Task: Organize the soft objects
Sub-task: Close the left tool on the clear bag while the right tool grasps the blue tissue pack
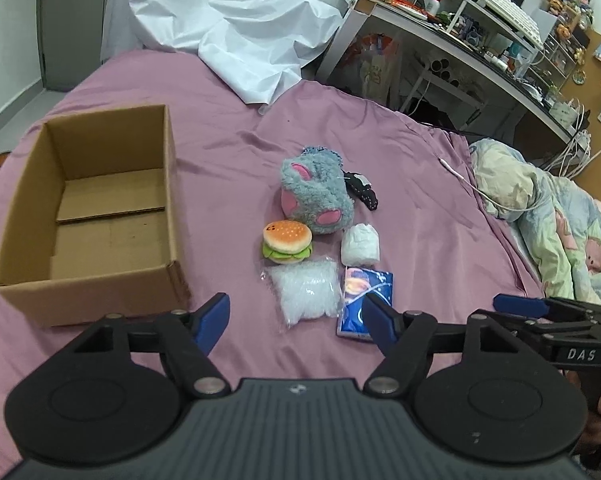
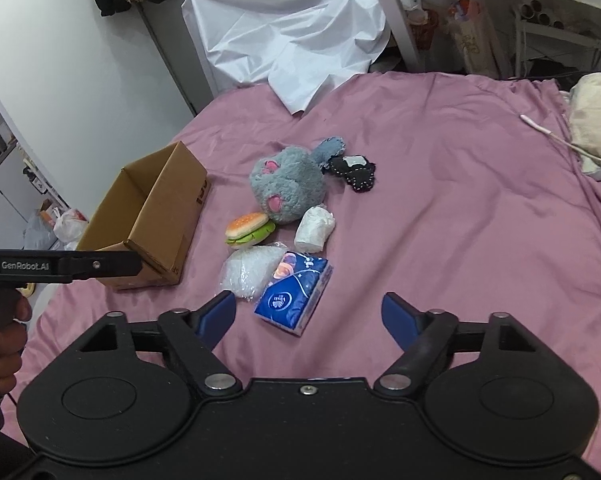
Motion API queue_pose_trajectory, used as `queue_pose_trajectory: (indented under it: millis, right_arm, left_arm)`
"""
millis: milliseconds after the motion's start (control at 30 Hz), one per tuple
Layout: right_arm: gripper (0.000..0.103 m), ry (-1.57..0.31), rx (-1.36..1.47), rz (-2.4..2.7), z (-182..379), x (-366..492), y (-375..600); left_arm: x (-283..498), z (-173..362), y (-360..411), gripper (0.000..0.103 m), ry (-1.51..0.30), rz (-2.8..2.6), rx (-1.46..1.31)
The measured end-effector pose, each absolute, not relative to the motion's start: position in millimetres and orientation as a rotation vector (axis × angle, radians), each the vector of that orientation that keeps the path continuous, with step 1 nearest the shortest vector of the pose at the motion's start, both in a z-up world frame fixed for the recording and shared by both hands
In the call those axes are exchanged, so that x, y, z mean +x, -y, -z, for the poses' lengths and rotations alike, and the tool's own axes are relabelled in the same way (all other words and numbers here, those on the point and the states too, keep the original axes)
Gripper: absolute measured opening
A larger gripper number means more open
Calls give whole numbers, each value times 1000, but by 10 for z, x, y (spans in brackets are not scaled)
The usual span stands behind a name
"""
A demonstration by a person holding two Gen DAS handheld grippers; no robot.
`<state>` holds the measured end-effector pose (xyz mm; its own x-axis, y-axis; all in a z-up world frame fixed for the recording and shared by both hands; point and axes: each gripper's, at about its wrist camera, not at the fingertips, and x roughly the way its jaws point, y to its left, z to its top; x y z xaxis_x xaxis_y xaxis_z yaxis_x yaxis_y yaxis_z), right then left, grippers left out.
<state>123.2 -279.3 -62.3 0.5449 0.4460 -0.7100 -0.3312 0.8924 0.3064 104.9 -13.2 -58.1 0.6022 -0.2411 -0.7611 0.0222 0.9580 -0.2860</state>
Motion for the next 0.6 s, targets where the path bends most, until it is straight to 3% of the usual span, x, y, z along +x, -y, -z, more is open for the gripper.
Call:
queue_pose_trajectory:
  millis: [133, 200, 600]
  right_arm:
    - [57, -922, 154, -472, 711, 1375, 2708]
    - [54, -945, 161, -476, 765, 1439, 2665]
    - [53, -1027, 226, -479, 1014, 1733, 2441]
  left_arm:
    - [1191, 711, 86, 62, -940, 165, -314]
    - [1257, 782, 69, 60, -951, 172, -334]
    - [1602, 1152, -13, 59, -1026, 183, -413]
